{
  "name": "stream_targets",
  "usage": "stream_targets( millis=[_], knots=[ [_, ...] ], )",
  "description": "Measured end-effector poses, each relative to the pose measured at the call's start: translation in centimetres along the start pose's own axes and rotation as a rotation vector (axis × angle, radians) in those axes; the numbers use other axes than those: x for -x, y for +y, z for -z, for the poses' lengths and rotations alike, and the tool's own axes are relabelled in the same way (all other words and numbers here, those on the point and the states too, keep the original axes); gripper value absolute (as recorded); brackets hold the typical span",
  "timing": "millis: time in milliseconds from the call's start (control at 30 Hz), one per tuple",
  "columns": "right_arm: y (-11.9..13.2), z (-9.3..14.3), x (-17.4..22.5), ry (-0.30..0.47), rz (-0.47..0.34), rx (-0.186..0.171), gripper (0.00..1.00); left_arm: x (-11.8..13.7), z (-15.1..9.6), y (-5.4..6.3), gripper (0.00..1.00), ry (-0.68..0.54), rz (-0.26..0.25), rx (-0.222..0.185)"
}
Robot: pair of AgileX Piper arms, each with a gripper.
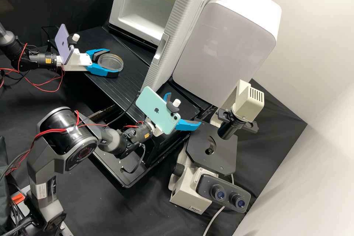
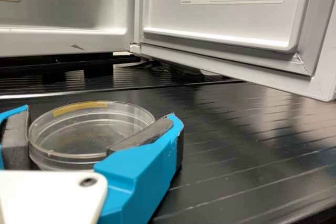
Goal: Place the petri dish in the incubator
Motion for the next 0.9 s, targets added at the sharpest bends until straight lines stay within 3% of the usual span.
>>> stream_targets(
  millis=[367,500,733,900],
  knots=[
    [0.0,0.0,0.0,0.000,0.000,0.000,1.00,0.0,0.0,0.0,0.00,0.000,0.000,-0.001],
    [0.0,0.0,0.0,0.000,0.000,0.000,1.00,0.2,-0.1,0.5,0.00,-0.004,0.003,0.012],
    [0.0,0.0,0.0,0.000,0.000,0.000,1.00,1.0,0.0,2.1,0.00,-0.013,0.028,0.004],
    [0.0,0.0,0.0,0.000,0.000,0.000,1.00,1.8,-0.1,4.3,0.00,-0.018,-0.017,-0.019]
  ],
)
